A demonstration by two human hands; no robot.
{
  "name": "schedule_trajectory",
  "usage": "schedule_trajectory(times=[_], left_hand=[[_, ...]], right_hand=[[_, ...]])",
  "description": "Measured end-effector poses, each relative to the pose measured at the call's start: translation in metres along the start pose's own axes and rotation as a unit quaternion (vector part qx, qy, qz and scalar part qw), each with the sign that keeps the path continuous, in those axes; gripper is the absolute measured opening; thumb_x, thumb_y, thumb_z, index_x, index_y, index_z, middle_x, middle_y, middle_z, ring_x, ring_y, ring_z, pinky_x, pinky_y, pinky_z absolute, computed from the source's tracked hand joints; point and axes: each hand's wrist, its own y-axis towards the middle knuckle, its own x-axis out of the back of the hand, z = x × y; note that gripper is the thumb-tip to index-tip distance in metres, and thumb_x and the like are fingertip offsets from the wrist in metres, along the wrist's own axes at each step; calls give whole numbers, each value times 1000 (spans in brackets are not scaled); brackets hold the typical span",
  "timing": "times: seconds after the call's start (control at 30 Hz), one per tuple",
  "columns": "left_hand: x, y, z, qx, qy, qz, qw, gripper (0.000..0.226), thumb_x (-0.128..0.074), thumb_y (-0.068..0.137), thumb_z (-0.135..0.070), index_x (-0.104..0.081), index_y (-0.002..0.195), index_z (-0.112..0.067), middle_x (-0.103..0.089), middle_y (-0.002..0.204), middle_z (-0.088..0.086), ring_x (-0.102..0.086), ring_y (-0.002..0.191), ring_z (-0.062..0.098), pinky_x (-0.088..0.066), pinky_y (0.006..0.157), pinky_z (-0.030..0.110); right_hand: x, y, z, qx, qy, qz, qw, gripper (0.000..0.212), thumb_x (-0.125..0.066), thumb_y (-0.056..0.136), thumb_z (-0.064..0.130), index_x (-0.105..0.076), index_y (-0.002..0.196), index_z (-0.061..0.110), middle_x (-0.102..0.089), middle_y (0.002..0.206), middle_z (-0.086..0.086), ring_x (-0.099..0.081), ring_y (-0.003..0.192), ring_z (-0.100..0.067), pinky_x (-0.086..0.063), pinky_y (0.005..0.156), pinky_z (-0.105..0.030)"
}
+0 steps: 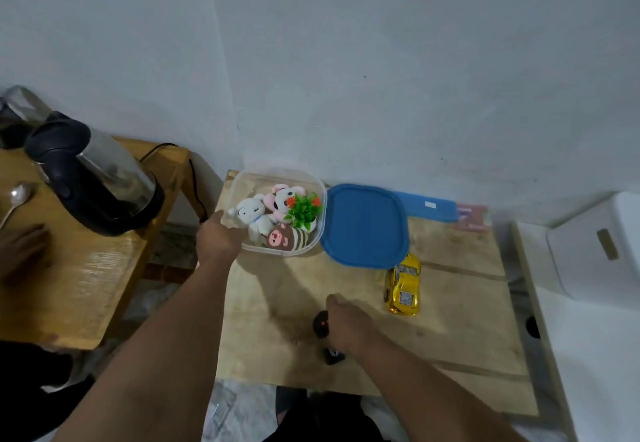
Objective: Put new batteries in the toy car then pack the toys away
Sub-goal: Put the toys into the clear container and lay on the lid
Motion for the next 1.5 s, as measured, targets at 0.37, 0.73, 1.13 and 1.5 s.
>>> schedule_trajectory(times=[0.37, 0.73, 1.13, 1.5], left_hand=[[13, 8, -14, -48, 28, -79, 995, 39, -53, 98, -16, -63, 136, -12, -68, 130, 15, -64, 117, 36, -52, 89, 42], [3, 65, -87, -252, 109, 15, 961, 40, -54, 104, -33, -66, 135, -11, -64, 138, 13, -62, 123, 32, -49, 100, 40], [-39, 77, -89, -274, 430, 30, 860, 33, -50, 96, -2, -51, 127, -12, -67, 115, 13, -66, 106, 36, -44, 72, 38], [-62, 88, -96, -294, 547, 29, 783, 17, -63, 97, -16, -69, 113, -14, -71, 115, 5, -55, 124, 26, -49, 81, 35]], right_hand=[[130, 16, 26, 78, -16, -79, 994, 65, -74, 72, 47, -44, 126, 27, -62, 105, -1, -60, 90, -25, -54, 70, -38], [241, 113, 67, 25, -195, -176, 964, 62, -75, 81, 23, -46, 135, 17, -49, 122, -12, -59, 105, -32, -50, 76, -37], [213, 156, 75, 55, -210, -234, 948, 59, -77, 79, 16, -48, 130, 7, -52, 123, -16, -54, 109, -33, -50, 83, -42], [207, 161, 75, 83, -211, -230, 946, 68, -71, 84, 6, -33, 139, 12, -65, 112, -15, -56, 103, -32, -39, 68, -37]])
